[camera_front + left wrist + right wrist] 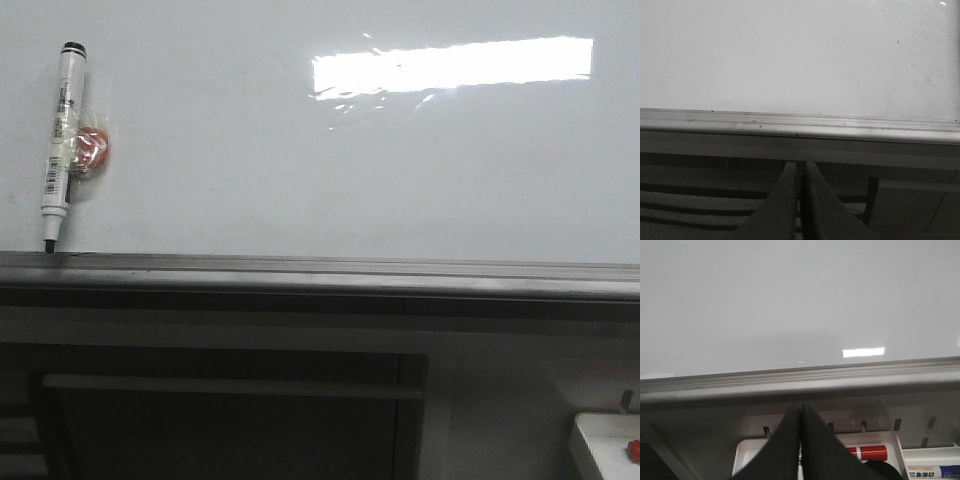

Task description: Write number 0 on whiteboard

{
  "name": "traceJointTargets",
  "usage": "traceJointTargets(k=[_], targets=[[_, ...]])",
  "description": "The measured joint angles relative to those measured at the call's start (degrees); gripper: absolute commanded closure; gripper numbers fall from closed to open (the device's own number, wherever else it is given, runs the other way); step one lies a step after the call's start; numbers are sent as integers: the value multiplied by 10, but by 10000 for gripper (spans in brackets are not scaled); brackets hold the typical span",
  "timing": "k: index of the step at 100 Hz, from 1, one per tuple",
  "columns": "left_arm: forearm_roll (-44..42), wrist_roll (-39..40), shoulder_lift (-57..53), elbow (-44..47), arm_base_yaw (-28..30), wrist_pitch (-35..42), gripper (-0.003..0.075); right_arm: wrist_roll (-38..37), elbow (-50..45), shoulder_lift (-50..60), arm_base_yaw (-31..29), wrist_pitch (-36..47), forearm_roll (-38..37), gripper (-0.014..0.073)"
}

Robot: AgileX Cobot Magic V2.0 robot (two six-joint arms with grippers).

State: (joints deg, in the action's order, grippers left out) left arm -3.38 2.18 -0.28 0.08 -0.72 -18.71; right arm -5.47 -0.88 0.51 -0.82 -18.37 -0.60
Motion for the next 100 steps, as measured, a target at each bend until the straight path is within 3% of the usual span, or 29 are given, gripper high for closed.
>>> traceJointTargets(k=[71, 87, 100], targets=[[-11, -4, 0, 0, 0, 4, 741, -1, 0, 0, 0, 0, 0, 643], [-8, -4, 0, 0, 0, 86, 741, -1, 0, 0, 0, 30, 0, 643], [-10, -4, 0, 0, 0, 163, 741, -1, 0, 0, 0, 115, 1, 643]])
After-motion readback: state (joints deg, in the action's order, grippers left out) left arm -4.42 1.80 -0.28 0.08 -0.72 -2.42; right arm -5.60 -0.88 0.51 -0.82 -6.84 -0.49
